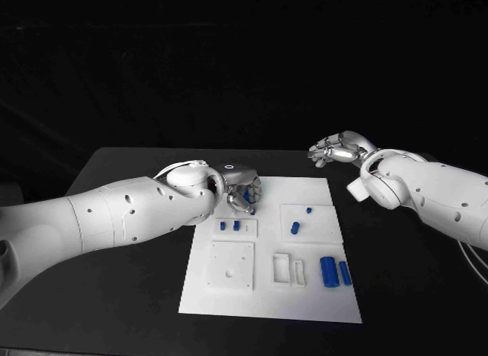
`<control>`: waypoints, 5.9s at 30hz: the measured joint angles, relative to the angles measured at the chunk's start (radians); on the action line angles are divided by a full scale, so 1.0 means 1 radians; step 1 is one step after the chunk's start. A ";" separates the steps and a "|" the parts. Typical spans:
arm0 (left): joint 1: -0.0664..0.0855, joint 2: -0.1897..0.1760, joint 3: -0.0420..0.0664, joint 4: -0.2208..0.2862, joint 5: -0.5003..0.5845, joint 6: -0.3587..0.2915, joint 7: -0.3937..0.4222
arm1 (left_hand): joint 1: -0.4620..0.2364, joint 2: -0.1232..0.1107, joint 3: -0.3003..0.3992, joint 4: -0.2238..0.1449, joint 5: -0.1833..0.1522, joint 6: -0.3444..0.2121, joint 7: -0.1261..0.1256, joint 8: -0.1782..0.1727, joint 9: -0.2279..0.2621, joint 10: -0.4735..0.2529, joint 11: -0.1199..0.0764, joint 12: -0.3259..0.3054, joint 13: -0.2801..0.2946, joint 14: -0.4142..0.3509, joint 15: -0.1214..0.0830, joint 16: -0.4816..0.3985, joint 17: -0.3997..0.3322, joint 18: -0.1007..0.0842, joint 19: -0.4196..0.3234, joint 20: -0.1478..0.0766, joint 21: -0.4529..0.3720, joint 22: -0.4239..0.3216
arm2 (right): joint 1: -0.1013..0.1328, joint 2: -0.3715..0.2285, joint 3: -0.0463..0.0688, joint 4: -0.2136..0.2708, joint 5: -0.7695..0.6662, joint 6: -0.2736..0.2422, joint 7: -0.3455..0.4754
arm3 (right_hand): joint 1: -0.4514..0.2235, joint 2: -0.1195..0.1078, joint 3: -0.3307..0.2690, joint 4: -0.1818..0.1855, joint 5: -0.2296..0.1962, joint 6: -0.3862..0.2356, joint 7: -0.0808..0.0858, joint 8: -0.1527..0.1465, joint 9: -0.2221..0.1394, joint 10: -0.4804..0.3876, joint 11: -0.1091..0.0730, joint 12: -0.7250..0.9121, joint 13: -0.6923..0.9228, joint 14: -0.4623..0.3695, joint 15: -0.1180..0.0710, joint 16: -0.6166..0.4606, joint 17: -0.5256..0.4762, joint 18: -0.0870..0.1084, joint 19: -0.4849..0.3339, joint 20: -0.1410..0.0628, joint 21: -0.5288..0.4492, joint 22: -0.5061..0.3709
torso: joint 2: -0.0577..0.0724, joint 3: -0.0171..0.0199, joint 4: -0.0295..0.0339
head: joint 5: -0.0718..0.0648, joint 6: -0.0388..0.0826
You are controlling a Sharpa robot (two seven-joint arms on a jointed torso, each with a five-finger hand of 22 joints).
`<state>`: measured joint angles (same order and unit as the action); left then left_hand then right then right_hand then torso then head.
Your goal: Assemble the parts on the task board
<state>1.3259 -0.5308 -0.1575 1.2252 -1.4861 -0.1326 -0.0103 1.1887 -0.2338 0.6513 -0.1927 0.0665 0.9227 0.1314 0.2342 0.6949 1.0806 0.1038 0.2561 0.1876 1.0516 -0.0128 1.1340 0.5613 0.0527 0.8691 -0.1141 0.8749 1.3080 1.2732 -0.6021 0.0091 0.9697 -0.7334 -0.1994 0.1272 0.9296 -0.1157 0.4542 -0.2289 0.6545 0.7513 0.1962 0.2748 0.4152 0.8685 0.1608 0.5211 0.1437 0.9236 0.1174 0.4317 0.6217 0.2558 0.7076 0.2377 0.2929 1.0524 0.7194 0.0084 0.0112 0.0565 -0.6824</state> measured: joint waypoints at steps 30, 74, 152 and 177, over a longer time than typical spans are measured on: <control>-0.017 0.035 -0.013 -0.061 0.032 0.016 0.004 | -0.013 0.021 -0.005 0.016 0.000 -0.025 0.001 -0.015 -0.013 0.008 -0.004 -0.002 0.011 -0.003 0.003 0.013 0.000 0.000 0.000 0.004 0.000 0.000 | 0.000 -0.013 0.000 0.035 0.000 0.011 0.004 | 0.004 0.004 0.000 0.000 0.004 0.000 0.000 0.000 -0.001 0.000 0.000 0.000 -0.001 0.000 0.000 0.000 0.000 0.000 0.000 0.000 0.000 0.000 | 0.000 0.0000 0.0001 | -0.014 -0.008; -0.008 0.051 -0.055 -0.082 0.026 -0.022 0.038 | 0.018 0.090 0.004 -0.015 0.003 0.043 -0.008 0.000 -0.049 0.081 -0.028 -0.008 0.040 0.011 -0.018 0.069 0.007 0.011 0.012 -0.002 0.016 0.000 | 0.000 -0.014 0.000 0.043 0.000 0.011 0.005 | 0.004 0.004 0.000 0.000 0.004 0.000 0.000 0.000 -0.002 0.000 0.000 0.000 -0.002 0.000 0.000 -0.004 -0.001 0.000 0.000 0.000 -0.004 0.000 | -0.001 0.0007 0.0013 | -0.021 -0.028; -0.040 -0.169 0.041 0.075 0.294 -0.054 0.014 | -0.002 0.136 0.011 -0.050 0.049 0.134 -0.036 0.029 -0.068 0.200 -0.072 -0.059 0.054 0.095 -0.059 0.124 0.006 0.009 0.095 -0.023 0.061 0.000 | 0.000 -0.028 0.000 0.043 0.000 0.011 0.007 | 0.004 0.004 0.000 0.000 0.008 0.000 0.000 0.000 -0.003 0.000 0.000 0.004 -0.006 0.000 0.000 -0.004 0.000 0.000 0.000 0.000 -0.004 0.000 | -0.002 -0.0012 0.0047 | -0.004 -0.003; -0.045 -0.154 0.035 0.045 0.278 -0.042 0.014 | 0.000 0.136 0.008 -0.053 0.053 0.134 -0.033 0.030 -0.070 0.212 -0.067 -0.065 0.055 0.100 -0.061 0.124 0.005 0.009 0.100 -0.025 0.062 -0.001 | 0.000 -0.026 0.000 0.041 0.000 0.011 0.006 | 0.004 0.004 0.000 0.000 0.008 0.000 0.000 0.000 -0.003 0.000 0.000 0.004 -0.007 0.000 0.000 -0.004 0.000 0.000 0.000 0.000 -0.008 0.000 | 0.000 -0.0001 -0.0010 | 0.003 -0.006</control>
<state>1.2808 -0.6846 -0.1221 1.2705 -1.2078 -0.1745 0.0037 1.1883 -0.0978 0.6593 -0.2452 0.1192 1.0571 0.0980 0.2644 0.6246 1.2928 0.0364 0.1915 0.2422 1.1520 -0.0737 1.2578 0.5663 0.0617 0.9690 -0.1391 0.9369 1.3073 1.2731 -0.6282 0.0091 1.0111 -0.7329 -0.1885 0.1336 0.9335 -0.1117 0.4542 -0.2289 0.6623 0.7513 0.1962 0.2748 0.4124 0.8685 0.1608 0.5249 0.1368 0.9236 0.1174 0.4278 0.6214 0.2557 0.7076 0.2377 0.2853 1.0525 0.7196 0.0083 0.0103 0.0592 -0.6886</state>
